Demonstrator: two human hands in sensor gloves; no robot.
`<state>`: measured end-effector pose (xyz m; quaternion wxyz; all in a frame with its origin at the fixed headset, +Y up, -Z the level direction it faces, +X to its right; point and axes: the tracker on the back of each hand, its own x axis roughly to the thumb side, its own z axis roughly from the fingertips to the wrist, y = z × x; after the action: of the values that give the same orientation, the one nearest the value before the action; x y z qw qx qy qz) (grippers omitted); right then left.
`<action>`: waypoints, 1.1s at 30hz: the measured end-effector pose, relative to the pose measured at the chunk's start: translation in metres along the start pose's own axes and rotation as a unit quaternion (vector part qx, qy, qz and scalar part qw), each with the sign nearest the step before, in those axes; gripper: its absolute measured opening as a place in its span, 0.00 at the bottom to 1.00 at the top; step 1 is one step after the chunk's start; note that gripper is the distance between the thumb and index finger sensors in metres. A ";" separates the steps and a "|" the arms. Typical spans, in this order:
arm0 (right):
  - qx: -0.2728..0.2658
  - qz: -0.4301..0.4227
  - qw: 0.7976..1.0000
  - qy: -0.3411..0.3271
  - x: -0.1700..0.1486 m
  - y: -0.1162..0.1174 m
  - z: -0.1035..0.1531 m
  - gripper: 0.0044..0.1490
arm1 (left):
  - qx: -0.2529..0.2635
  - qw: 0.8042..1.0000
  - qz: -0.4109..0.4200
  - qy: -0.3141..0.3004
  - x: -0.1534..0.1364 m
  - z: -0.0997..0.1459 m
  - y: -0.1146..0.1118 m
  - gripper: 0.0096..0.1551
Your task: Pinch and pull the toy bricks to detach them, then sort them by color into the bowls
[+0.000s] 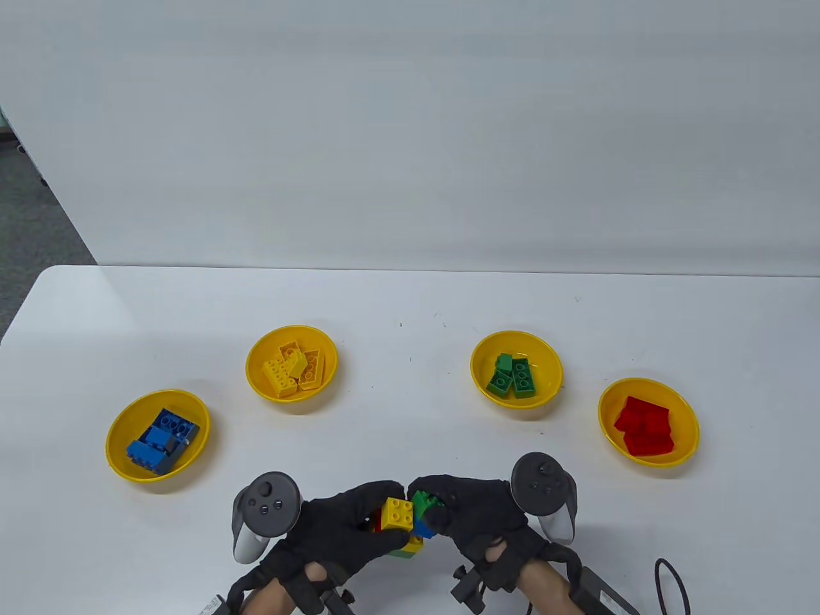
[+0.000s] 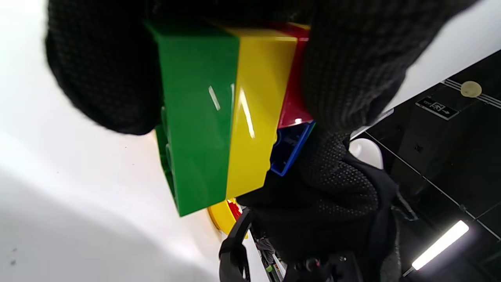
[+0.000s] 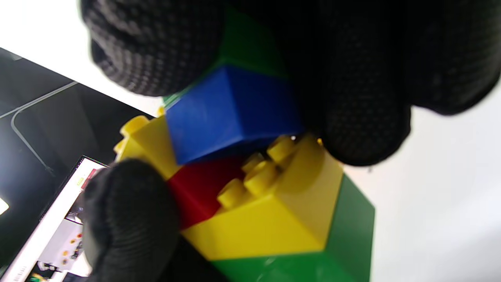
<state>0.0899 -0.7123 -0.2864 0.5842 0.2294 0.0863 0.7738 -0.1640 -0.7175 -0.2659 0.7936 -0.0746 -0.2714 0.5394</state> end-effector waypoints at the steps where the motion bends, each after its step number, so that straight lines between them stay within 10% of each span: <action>1: -0.002 0.013 1.000 -0.001 -0.001 0.001 -0.001 0.39 | 0.002 1.000 -0.004 0.005 -0.002 0.000 0.000 0.39; 14: -0.072 0.086 0.993 -0.043 0.019 0.015 0.009 0.39 | 0.053 0.998 0.003 0.038 -0.002 0.002 -0.002 0.44; 24: -0.071 -0.034 0.996 0.034 0.003 -0.003 0.001 0.40 | 0.028 0.996 0.063 0.047 -0.012 -0.004 0.000 0.43; 29: -0.197 0.127 0.972 0.031 0.017 -0.083 -0.026 0.39 | 0.040 0.996 0.057 0.055 -0.012 0.002 0.011 0.43; 33: -0.197 0.314 0.921 0.119 0.006 -0.133 -0.065 0.38 | 0.043 0.996 0.065 0.052 -0.013 0.000 0.017 0.43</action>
<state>0.1737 -0.6581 -0.3956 0.3298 0.0312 -0.0751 0.9405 -0.1814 -0.7227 -0.2772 0.7722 -0.0855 -0.2007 0.5967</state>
